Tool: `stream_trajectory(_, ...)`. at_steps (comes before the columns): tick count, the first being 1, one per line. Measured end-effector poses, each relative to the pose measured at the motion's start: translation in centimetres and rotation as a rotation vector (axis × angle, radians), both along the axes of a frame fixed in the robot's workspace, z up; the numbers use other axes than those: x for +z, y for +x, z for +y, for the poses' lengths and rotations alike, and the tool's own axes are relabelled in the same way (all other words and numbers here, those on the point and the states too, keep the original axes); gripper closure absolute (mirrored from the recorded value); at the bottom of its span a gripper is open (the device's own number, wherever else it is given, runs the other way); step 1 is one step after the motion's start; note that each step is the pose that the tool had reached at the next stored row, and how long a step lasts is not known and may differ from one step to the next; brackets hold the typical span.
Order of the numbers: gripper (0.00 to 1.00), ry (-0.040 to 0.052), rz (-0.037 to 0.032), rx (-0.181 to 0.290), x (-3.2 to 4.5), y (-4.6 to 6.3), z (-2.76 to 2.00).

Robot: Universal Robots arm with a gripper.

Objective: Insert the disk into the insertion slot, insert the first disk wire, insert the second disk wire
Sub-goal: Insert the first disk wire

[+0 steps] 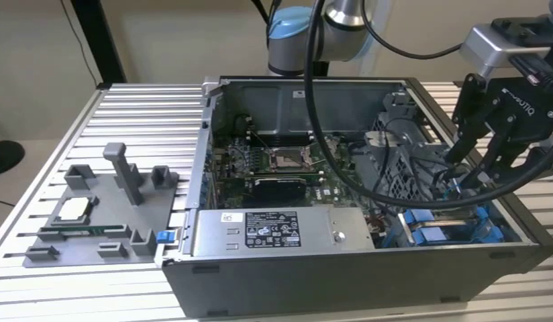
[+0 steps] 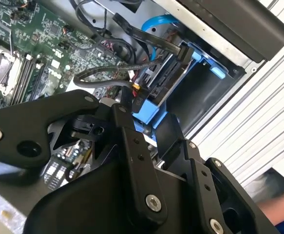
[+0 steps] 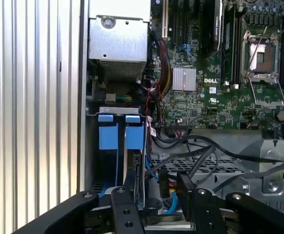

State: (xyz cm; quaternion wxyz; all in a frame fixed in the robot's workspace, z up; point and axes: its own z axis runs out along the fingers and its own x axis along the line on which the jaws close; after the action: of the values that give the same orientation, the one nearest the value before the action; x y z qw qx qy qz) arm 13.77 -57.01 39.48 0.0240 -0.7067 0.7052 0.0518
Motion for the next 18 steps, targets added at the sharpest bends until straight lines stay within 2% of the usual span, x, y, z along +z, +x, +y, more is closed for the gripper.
stream_trajectory(6, 0.00, 0.0003, 0.0000, 0.000, -0.03, 0.00, 0.29)
stream_trajectory(18, 0.00, 0.0020, 0.0000, 0.000, -0.05, 0.00, 0.32)
